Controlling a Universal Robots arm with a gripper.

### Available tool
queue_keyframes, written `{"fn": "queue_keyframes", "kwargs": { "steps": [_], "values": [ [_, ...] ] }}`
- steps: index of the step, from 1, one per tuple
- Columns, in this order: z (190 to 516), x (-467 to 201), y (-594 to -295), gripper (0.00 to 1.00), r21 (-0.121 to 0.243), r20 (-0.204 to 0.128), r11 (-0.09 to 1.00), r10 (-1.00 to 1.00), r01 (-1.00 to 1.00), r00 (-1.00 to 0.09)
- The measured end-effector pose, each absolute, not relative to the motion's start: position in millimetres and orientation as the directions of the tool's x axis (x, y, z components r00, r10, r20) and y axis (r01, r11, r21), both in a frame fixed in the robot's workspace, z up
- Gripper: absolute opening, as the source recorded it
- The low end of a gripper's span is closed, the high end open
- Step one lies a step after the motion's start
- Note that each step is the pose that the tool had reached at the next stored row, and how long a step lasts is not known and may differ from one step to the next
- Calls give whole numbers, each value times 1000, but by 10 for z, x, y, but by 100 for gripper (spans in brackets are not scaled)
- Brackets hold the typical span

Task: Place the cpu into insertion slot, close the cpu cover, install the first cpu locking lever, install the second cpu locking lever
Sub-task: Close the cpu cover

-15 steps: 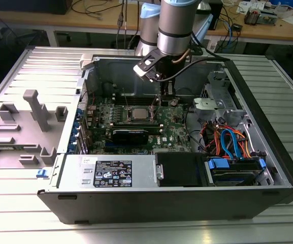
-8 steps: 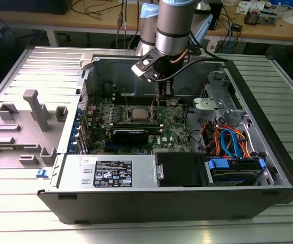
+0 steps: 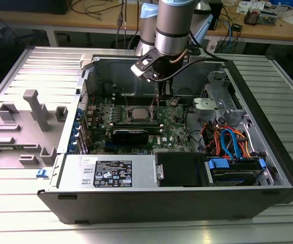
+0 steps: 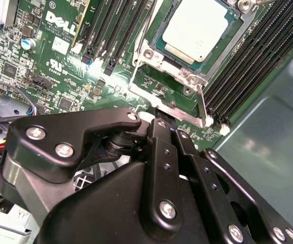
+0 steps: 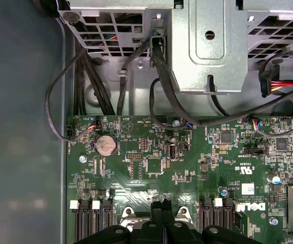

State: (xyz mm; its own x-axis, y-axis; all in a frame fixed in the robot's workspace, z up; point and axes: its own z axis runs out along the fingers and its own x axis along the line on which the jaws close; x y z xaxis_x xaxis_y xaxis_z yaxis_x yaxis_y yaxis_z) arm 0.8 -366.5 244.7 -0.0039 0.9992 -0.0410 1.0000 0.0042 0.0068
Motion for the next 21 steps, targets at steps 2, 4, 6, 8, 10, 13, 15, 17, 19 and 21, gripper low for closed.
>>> {"fn": "queue_keyframes", "kwargs": {
  "steps": [2,4,6,8,10,13,15,17,19,21],
  "values": [
    [2446,-2,-3665,11,7,-41,4,999,1000,-4],
    [2446,-19,-3665,11,7,-41,4,999,1000,-4],
    [2446,-37,-3665,11,7,-41,4,999,1000,-4],
    [2446,-59,-3665,11,7,-41,4,999,1000,-4],
    [2445,-80,-3665,11,7,-41,4,999,1000,-4],
    [2446,-108,-3665,11,7,-41,4,999,1000,-4],
    [2445,-125,-3665,11,7,-41,4,999,1000,-4],
    [2445,-144,-3665,11,7,-41,5,999,1000,-4],
    [2445,-186,-3665,11,7,-41,5,999,1000,-4],
    [2445,-213,-3665,11,7,-41,5,999,1000,-4]
  ]
}}
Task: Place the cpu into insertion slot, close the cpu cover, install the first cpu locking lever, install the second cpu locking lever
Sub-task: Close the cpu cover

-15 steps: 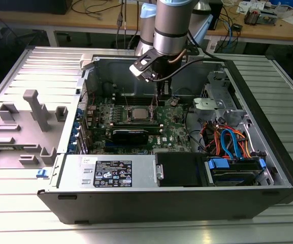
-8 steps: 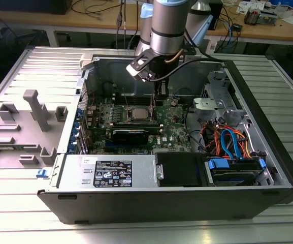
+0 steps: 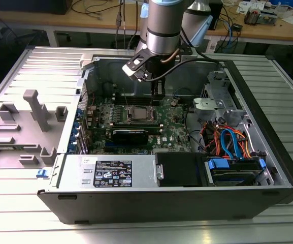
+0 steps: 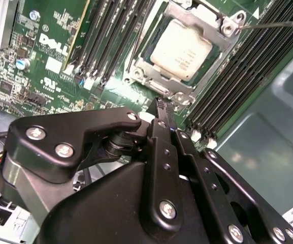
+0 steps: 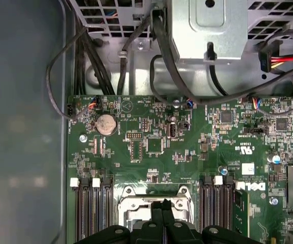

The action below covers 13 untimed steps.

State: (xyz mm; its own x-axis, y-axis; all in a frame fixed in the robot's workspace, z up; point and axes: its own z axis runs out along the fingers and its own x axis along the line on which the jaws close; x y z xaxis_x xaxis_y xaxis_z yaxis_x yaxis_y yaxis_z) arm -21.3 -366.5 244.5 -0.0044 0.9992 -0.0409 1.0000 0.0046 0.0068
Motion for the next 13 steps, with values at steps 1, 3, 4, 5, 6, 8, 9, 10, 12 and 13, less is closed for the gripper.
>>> {"fn": "queue_keyframes", "kwargs": {
  "steps": [1,3,4,5,6,8,9,10,12,13],
  "values": [
    [2445,-223,-3665,11,7,-41,5,999,1000,-4],
    [2443,-250,-3665,11,7,-41,5,999,1000,-5],
    [2442,-262,-3665,11,7,-41,5,999,1000,-5],
    [2442,-271,-3665,11,7,-41,5,999,1000,-5],
    [2440,-286,-3665,11,7,-41,5,999,1000,-5],
    [2436,-311,-3667,11,7,-41,5,999,1000,-5],
    [2435,-313,-3674,11,7,-41,5,999,1000,-5],
    [2432,-314,-3688,11,7,-41,5,999,1000,-5],
    [2424,-316,-3722,11,7,-40,5,999,1000,-5],
    [2417,-323,-3740,11,7,-40,5,999,1000,-4]
  ]
}}
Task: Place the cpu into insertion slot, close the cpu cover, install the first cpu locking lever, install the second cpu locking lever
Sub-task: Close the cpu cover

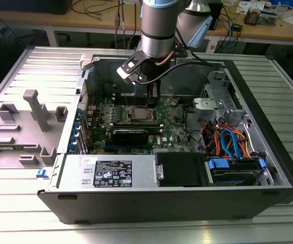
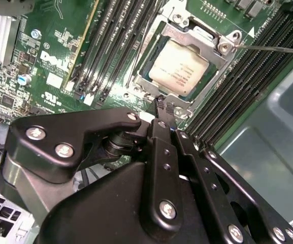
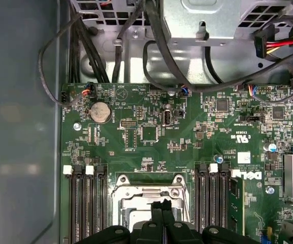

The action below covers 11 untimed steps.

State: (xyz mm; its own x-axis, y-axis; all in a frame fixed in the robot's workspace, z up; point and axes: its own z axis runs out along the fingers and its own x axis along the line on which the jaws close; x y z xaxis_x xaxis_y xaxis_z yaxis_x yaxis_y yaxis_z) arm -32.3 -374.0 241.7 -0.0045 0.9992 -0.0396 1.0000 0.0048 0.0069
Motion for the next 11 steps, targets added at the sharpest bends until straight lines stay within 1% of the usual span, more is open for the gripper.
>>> {"fn": "queue_keyframes", "kwargs": {
  "steps": [11],
  "values": [
    [2411,-527,-3745,11,7,-40,5,999,1000,-5]
  ]
}}
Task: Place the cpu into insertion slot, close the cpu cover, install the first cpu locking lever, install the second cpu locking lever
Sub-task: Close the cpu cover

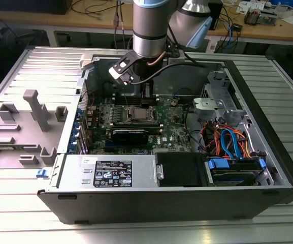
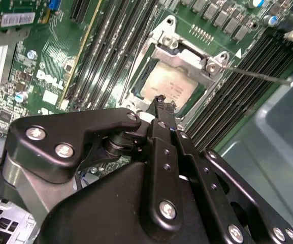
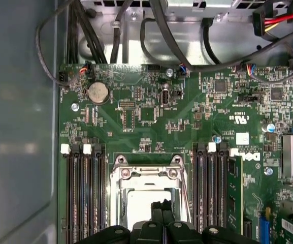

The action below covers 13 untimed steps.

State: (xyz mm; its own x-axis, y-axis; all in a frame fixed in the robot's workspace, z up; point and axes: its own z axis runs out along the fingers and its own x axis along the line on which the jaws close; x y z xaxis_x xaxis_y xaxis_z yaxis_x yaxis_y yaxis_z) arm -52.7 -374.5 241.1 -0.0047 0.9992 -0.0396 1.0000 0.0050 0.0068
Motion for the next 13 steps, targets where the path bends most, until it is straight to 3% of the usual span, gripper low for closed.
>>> {"fn": "queue_keyframes", "kwargs": {
  "steps": [13],
  "values": [
    [2411,-570,-3745,11,7,-40,5,999,1000,-5]
  ]
}}
